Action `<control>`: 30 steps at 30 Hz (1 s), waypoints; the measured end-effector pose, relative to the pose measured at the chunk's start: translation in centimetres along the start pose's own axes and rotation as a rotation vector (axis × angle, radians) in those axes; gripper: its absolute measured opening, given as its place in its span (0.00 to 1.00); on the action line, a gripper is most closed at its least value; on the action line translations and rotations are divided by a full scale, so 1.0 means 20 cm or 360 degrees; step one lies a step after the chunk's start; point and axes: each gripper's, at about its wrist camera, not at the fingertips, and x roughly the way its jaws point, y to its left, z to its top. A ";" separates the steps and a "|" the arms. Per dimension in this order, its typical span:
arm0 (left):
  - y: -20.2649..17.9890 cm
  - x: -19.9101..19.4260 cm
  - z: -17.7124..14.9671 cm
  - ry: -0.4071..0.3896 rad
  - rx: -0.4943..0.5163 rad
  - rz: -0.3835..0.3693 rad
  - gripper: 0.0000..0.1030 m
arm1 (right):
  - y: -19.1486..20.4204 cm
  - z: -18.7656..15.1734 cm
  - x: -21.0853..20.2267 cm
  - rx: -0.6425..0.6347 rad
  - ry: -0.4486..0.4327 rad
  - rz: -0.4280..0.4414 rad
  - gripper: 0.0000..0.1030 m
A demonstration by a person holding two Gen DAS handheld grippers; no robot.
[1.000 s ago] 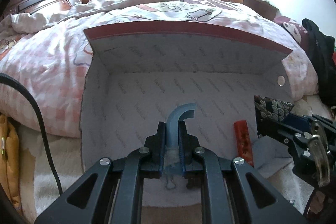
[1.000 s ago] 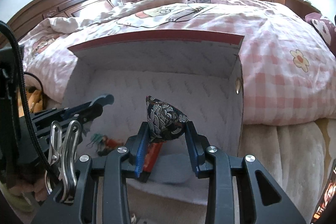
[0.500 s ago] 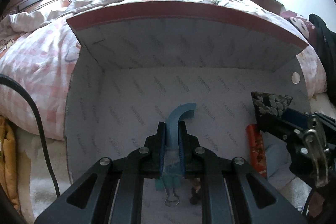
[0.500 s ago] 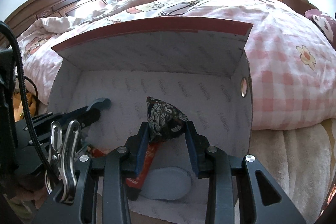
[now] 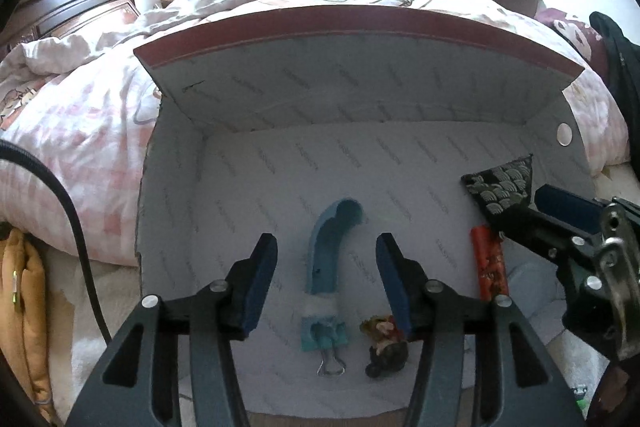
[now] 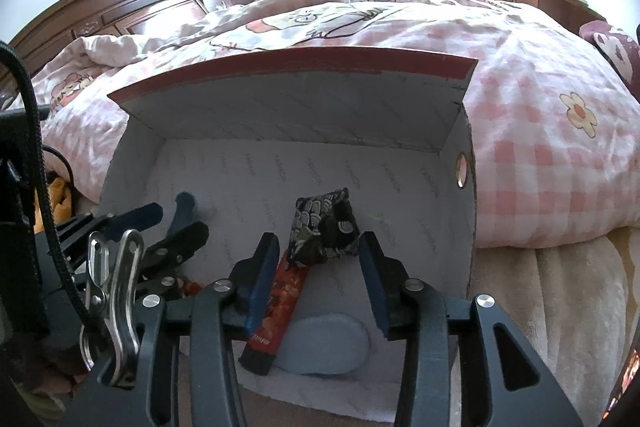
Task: Organize objects
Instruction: 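Open both grippers to drop the hook and pouch into the box, then withdraw both grippers from the box toward the remaining items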
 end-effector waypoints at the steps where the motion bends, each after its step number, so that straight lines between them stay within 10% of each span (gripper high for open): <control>1: 0.00 -0.01 0.00 0.0001 -0.0003 0.0002 0.50 | 0.00 0.00 -0.01 0.0007 0.0000 0.0007 0.42; 30: 0.05 -0.48 -0.31 -0.0011 -0.0062 -0.0063 0.50 | 0.10 -0.32 -0.40 0.0028 0.0047 0.0131 0.43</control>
